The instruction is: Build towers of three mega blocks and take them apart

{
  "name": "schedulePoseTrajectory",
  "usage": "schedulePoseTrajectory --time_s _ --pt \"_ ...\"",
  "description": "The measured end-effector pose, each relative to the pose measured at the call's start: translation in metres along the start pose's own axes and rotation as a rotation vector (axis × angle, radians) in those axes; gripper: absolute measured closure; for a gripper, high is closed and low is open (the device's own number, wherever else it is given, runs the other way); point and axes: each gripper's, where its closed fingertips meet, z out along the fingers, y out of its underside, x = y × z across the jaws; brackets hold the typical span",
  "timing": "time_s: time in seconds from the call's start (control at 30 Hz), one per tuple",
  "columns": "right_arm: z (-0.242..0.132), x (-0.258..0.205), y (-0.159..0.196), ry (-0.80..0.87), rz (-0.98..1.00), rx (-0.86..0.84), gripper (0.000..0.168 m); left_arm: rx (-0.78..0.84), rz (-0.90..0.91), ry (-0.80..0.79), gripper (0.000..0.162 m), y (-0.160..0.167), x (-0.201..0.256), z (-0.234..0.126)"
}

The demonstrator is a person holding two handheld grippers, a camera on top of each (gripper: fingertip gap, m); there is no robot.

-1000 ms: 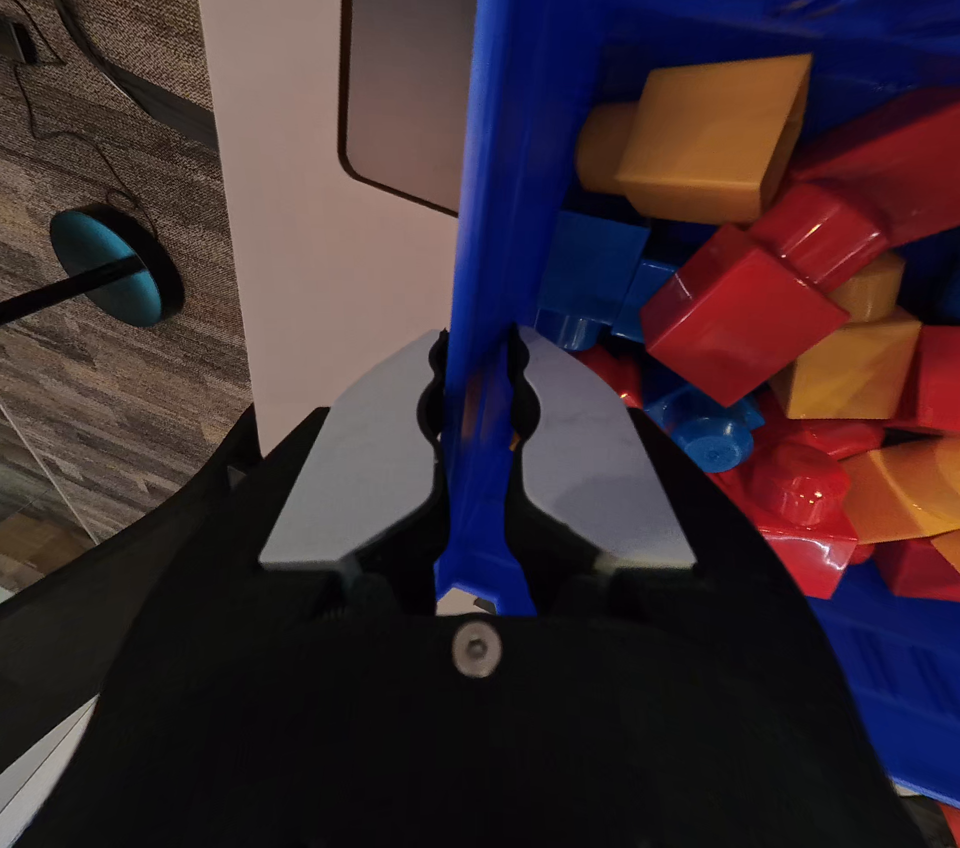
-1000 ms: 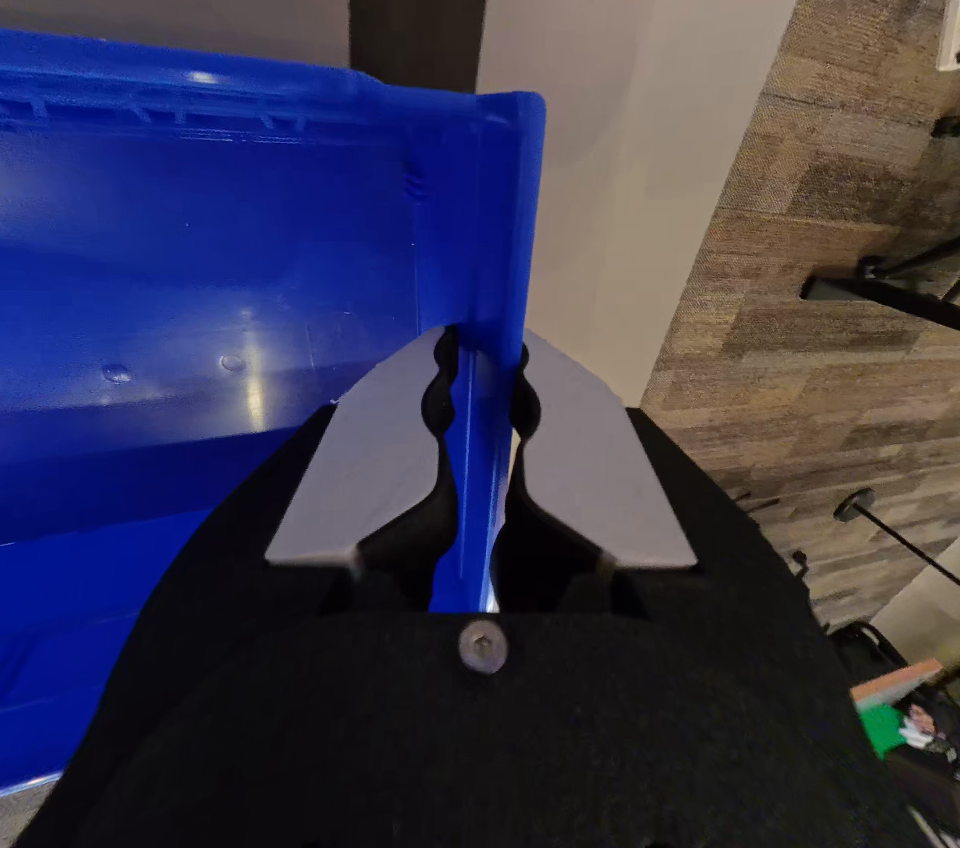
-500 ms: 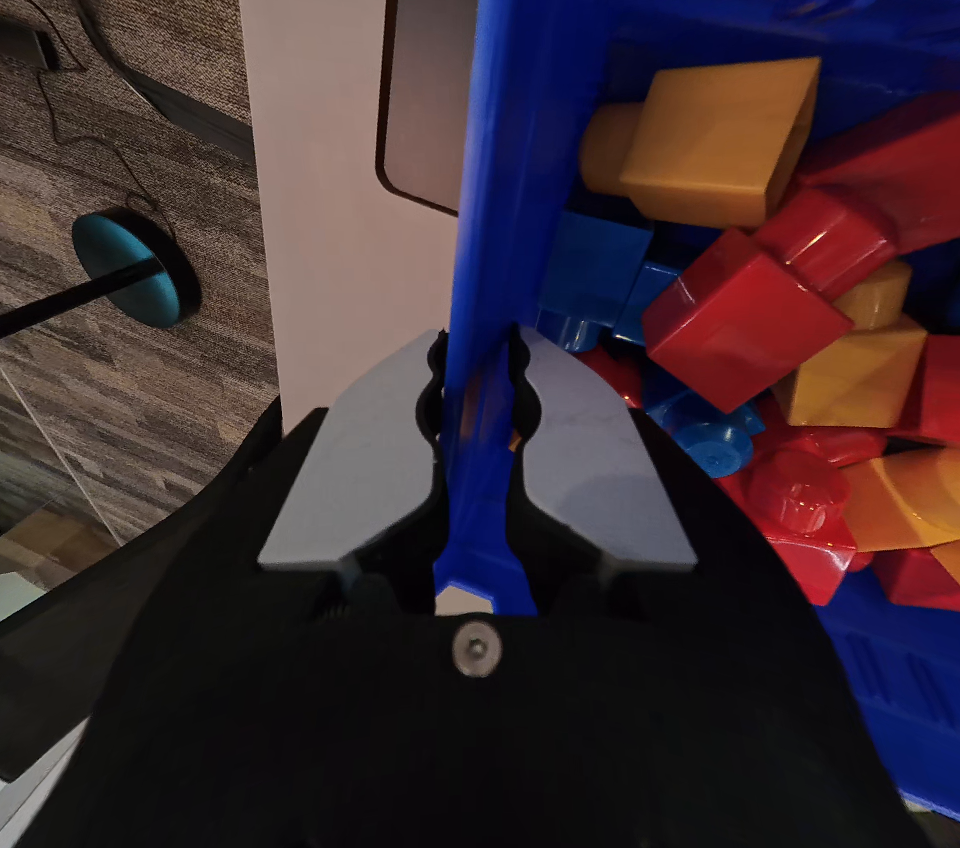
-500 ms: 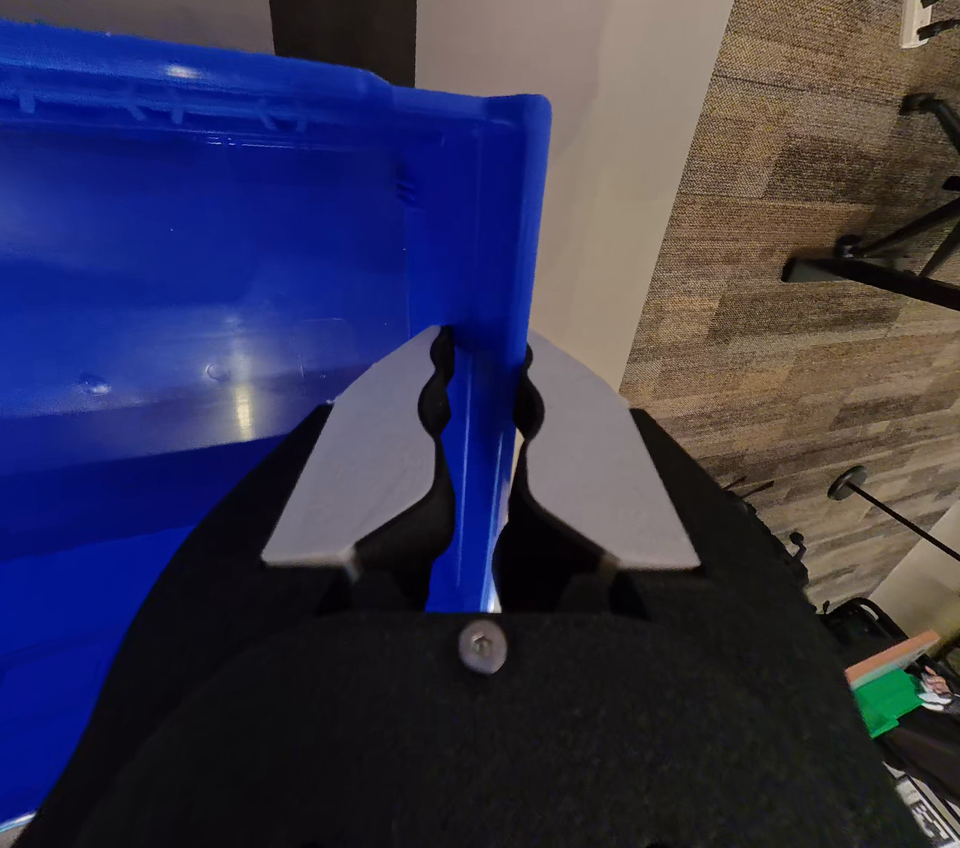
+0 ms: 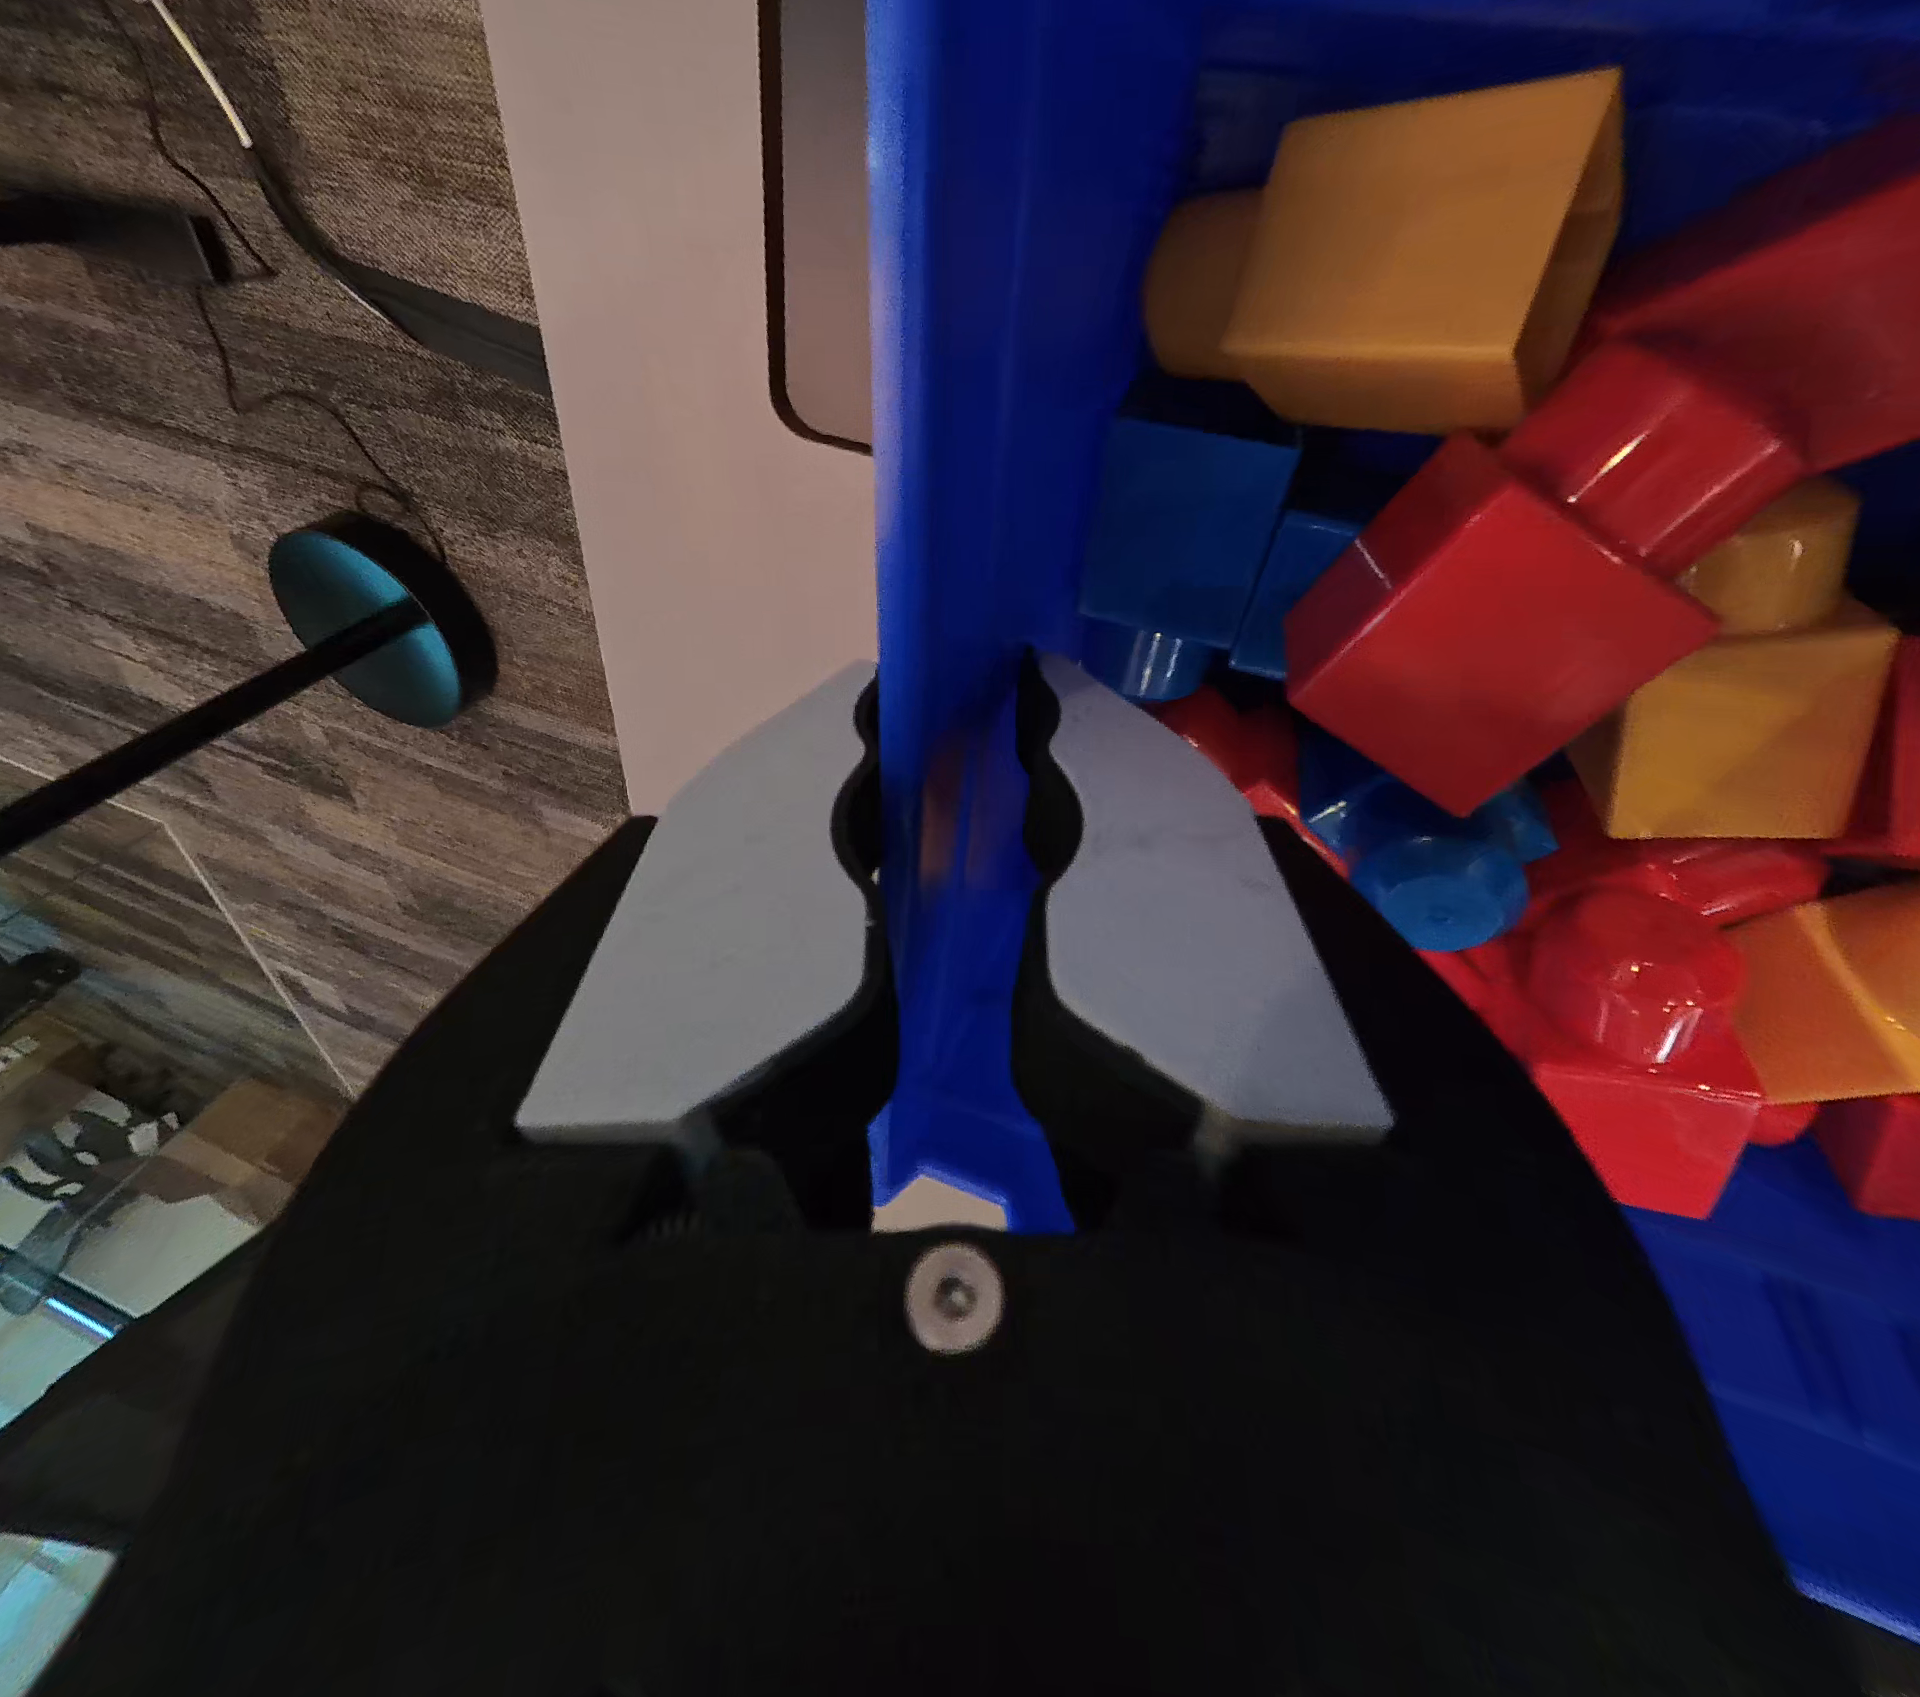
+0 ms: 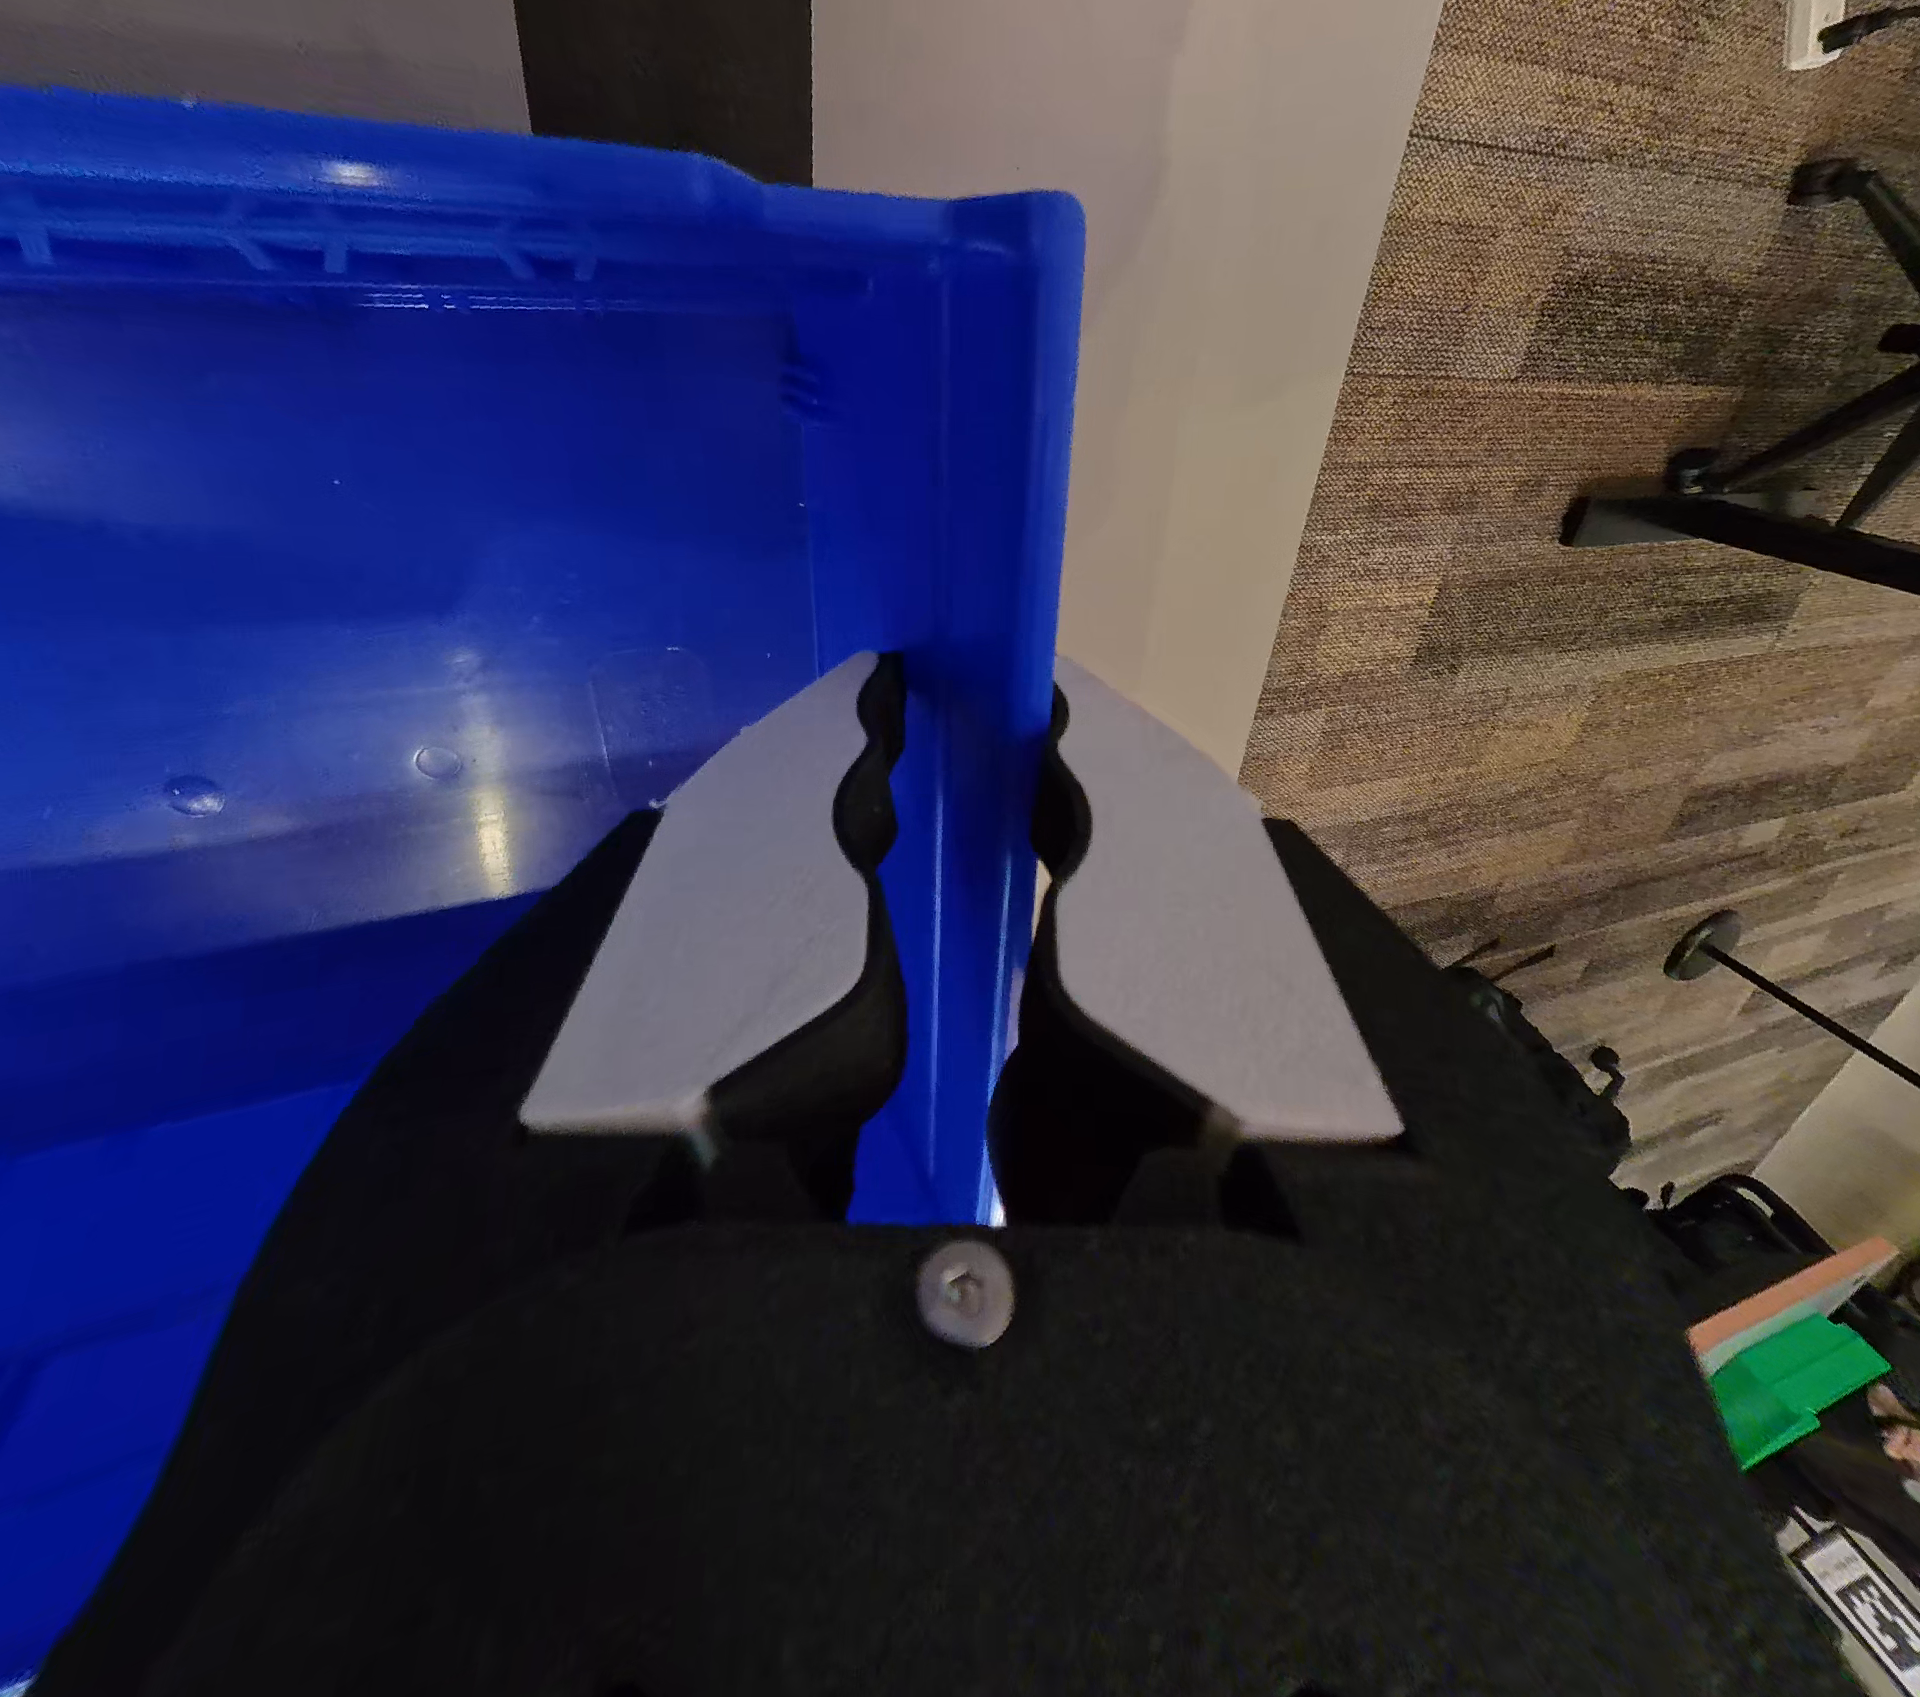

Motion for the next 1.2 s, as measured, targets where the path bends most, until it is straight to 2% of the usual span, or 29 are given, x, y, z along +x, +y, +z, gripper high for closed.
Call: schedulePoseTrajectory --time_s 0.17,0.2,0.23,0.3,0.4,0.5,0.57,0.6,0.63,0.77,0.83,0.87,0.97,1.03,1.1,1.2 --pt "0.001 0.001 0.001 0.009 0.026 -0.024 0.142 0.031 0.016 -0.038 0.134 -0.001 -0.002 0.0" --pt "0.002 0.003 0.004 0.027 0.042 -0.062 0.127 0.015 0.009 -0.058 0.131 0.001 -0.004 -0.001" --pt "0.002 0.003 0.009 0.042 0.057 -0.102 0.118 0.006 -0.001 -0.088 0.125 0.004 -0.008 -0.004" --pt "-0.007 0.003 0.008 0.081 0.094 -0.089 0.112 0.025 -0.067 -0.118 0.099 0.008 -0.011 -0.015" --pt "-0.041 0.005 0.003 0.207 0.169 -0.026 0.102 0.102 -0.212 -0.18 0.09 0.021 -0.007 -0.049" --pt "-0.091 -0.012 -0.006 0.313 0.246 0.038 0.098 0.186 -0.433 -0.236 0.093 0.043 0.017 -0.092" --pt "-0.123 -0.033 -0.009 0.379 0.321 0.057 0.095 0.244 -0.539 -0.268 0.1 0.058 0.046 -0.117" --pt "-0.138 -0.047 -0.007 0.397 0.385 0.05 0.095 0.248 -0.624 -0.268 0.099 0.07 0.062 -0.125" --pt "-0.149 -0.065 -0.009 0.395 0.45 0.063 0.095 0.245 -0.704 -0.257 0.095 0.083 0.081 -0.131" --pt "-0.185 -0.138 -0.007 0.46 0.628 0.124 0.097 0.411 -0.936 -0.231 0.105 0.104 0.16 -0.138" --pt "-0.191 -0.174 0.004 0.482 0.734 0.154 0.102 0.429 -1.006 -0.292 0.112 0.124 0.187 -0.133" --pt "-0.19 -0.19 0.014 0.493 0.772 0.145 0.104 0.466 -1.037 -0.274 0.118 0.125 0.201 -0.13" --pt "-0.178 -0.225 0.037 0.475 0.921 0.178 0.105 0.56 -1.108 -0.162 0.121 0.117 0.226 -0.111" --pt "-0.17 -0.235 0.042 0.455 0.969 0.214 0.107 0.536 -1.117 -0.15 0.129 0.118 0.229 -0.095" --pt "-0.164 -0.237 0.047 0.474 0.979 0.202 0.111 0.462 -1.094 -0.161 0.15 0.124 0.228 -0.08" --pt "-0.16 -0.235 0.038 0.457 1.0 0.239 0.111 0.459 -1.119 -0.194 0.154 0.13 0.219 -0.073"
